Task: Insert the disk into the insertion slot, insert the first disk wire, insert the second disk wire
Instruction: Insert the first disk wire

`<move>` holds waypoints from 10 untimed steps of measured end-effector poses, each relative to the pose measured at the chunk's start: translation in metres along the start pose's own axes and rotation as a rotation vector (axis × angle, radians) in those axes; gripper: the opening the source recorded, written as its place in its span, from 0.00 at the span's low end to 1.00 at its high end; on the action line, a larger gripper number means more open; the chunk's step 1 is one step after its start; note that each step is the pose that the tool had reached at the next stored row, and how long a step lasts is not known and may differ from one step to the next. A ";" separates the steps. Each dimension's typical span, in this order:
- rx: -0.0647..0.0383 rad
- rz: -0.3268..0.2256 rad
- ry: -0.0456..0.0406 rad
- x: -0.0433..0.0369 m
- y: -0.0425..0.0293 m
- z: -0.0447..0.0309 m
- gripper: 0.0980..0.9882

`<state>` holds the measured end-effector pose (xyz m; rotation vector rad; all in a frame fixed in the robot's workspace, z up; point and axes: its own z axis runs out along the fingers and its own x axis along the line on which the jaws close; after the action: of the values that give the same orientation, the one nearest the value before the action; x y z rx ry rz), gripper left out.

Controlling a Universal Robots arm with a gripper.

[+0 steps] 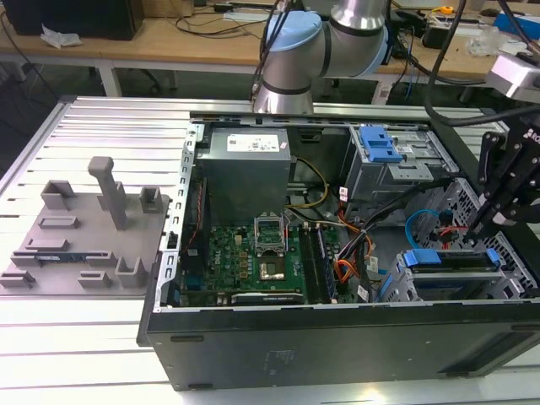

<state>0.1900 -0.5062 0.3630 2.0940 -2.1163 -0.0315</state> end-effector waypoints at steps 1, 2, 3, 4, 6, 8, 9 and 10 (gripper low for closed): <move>0.000 0.000 -0.0007 0.0000 0.0000 0.0000 0.07; 0.000 0.000 -0.0008 0.0000 0.0000 0.0000 0.07; 0.000 0.000 -0.0010 0.0001 0.0001 0.0000 0.07; 0.000 0.000 -0.0011 0.0001 0.0001 0.0000 0.07; -0.002 0.000 0.0000 0.0001 0.0001 0.0000 0.07; -0.004 0.000 0.0051 0.0002 -0.0001 -0.0001 0.07; -0.004 0.000 0.0058 0.0001 -0.0002 -0.0001 0.07; -0.006 0.000 0.0066 0.0001 -0.0002 -0.0001 0.07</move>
<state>0.1903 -0.5063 0.3631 2.0876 -2.1103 -0.0305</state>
